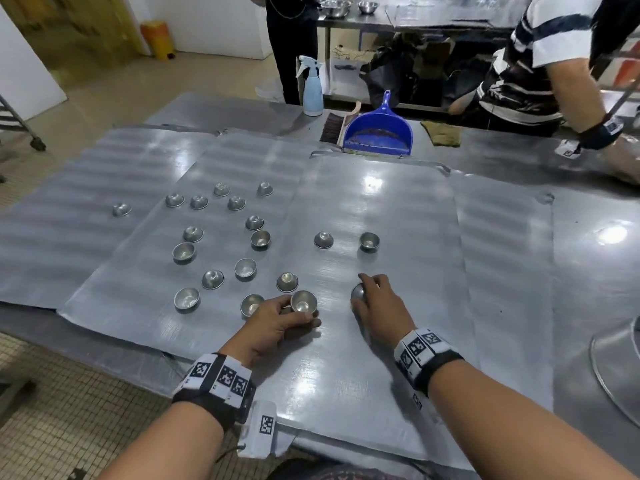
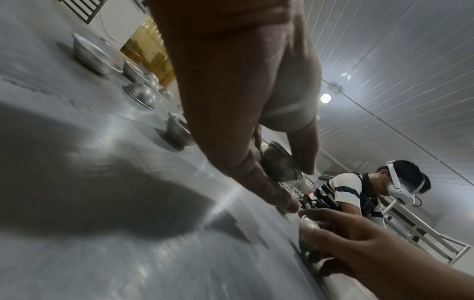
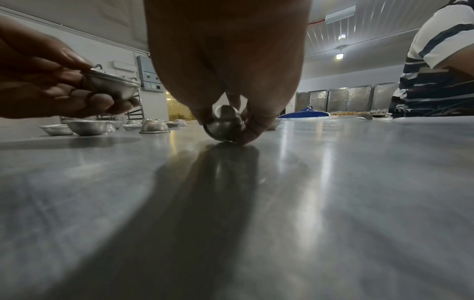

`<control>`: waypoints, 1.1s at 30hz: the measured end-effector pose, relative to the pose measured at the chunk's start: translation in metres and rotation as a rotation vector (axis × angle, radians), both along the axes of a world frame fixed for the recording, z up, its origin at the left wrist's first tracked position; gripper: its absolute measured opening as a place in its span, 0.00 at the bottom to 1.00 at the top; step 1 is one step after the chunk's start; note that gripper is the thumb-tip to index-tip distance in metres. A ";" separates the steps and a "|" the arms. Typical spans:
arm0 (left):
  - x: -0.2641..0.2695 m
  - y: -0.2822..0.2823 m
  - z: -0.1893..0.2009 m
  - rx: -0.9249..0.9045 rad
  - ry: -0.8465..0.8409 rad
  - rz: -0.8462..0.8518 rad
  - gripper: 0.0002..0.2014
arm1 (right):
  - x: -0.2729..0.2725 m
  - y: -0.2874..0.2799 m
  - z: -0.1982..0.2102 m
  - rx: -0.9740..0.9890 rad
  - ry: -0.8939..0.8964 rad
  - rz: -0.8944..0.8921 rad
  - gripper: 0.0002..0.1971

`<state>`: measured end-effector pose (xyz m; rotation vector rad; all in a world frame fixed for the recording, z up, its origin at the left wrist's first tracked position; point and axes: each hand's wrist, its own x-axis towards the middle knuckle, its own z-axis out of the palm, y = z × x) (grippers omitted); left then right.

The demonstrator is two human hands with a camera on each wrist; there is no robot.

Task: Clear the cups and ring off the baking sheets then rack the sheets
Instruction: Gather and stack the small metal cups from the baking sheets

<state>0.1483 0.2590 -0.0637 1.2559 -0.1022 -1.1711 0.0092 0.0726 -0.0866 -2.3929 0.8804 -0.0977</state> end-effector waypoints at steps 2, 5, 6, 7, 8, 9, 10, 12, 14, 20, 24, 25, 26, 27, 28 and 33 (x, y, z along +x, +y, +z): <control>0.000 -0.003 -0.001 0.003 -0.002 -0.005 0.15 | -0.004 0.000 0.000 0.007 -0.086 -0.032 0.19; 0.001 -0.007 -0.003 0.006 0.001 -0.008 0.17 | -0.009 -0.004 -0.003 0.011 -0.138 -0.047 0.11; 0.002 -0.009 -0.003 0.009 -0.004 -0.019 0.18 | -0.011 -0.006 -0.004 0.012 -0.141 -0.042 0.11; 0.003 -0.010 -0.004 0.014 -0.010 -0.033 0.20 | -0.014 -0.007 -0.005 0.016 -0.142 -0.036 0.11; 0.004 -0.012 -0.005 0.022 -0.021 -0.049 0.23 | -0.016 -0.008 -0.006 0.024 -0.144 -0.029 0.14; 0.005 -0.013 -0.005 0.032 -0.036 -0.066 0.25 | -0.018 -0.009 -0.007 0.038 -0.141 -0.020 0.18; 0.005 -0.014 -0.005 0.042 -0.052 -0.080 0.26 | -0.020 -0.010 -0.007 0.050 -0.134 -0.010 0.22; 0.006 -0.016 -0.006 0.051 -0.068 -0.094 0.27 | -0.023 -0.011 -0.005 0.053 -0.109 0.005 0.28; 0.007 -0.017 -0.005 0.054 -0.063 -0.098 0.27 | -0.024 -0.013 -0.005 0.044 -0.089 0.007 0.30; 0.009 -0.018 -0.005 0.054 -0.066 -0.117 0.27 | -0.027 -0.016 -0.006 0.035 -0.026 0.028 0.36; 0.008 -0.017 -0.004 0.053 -0.038 -0.095 0.18 | -0.030 -0.016 -0.006 -0.010 0.016 0.029 0.31; 0.007 -0.016 -0.004 0.056 -0.038 -0.095 0.18 | -0.030 -0.016 -0.005 -0.022 0.022 0.035 0.30; 0.007 -0.016 -0.003 0.059 -0.038 -0.097 0.18 | -0.031 -0.015 -0.005 -0.030 0.026 0.040 0.30; 0.006 -0.014 -0.002 0.059 -0.039 -0.101 0.18 | -0.031 -0.014 -0.004 -0.036 0.028 0.042 0.29; 0.006 -0.013 -0.002 0.055 -0.037 -0.103 0.18 | -0.031 -0.013 -0.004 -0.039 0.029 0.043 0.29; 0.002 -0.006 0.000 0.025 0.003 -0.082 0.16 | -0.029 -0.011 -0.003 -0.031 0.047 0.043 0.29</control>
